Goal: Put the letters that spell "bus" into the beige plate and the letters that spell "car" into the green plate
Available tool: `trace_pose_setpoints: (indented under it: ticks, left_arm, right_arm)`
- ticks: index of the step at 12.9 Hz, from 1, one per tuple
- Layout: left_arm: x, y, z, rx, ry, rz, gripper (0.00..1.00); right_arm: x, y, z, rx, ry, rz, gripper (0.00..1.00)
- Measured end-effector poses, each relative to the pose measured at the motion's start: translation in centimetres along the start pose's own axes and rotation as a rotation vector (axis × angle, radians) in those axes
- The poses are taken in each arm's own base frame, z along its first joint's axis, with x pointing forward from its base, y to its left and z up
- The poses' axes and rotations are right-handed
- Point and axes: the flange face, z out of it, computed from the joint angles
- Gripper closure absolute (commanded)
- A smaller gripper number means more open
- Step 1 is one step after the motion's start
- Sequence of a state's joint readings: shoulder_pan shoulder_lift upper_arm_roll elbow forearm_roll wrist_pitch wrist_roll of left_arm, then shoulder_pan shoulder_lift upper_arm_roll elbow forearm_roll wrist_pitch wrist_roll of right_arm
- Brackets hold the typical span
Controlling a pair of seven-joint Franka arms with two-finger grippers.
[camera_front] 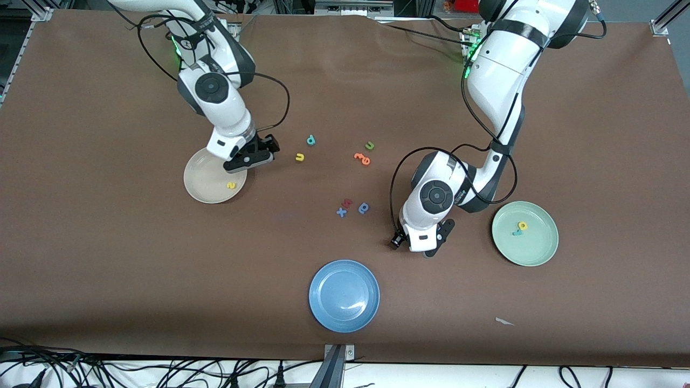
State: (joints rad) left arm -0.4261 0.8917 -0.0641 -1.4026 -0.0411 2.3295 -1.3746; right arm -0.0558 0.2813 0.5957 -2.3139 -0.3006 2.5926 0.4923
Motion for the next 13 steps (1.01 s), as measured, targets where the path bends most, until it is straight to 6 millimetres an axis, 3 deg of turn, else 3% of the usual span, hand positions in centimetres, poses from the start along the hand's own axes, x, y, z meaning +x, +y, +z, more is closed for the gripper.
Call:
trace_pose_setpoints:
  ticks: [5,13]
  left_arm:
    - [-0.1,0.1,-0.1,-0.002,0.001,-0.01,0.62]
    - [0.1,0.2,-0.3,-0.005,0.005,-0.011,0.83]
  right_arm:
    - [-0.1,-6.4,2.4,0.055,-0.028,0.111,0.0]
    - [0.3,-8.3,5.8,0.065,-0.057,0.131,0.01]
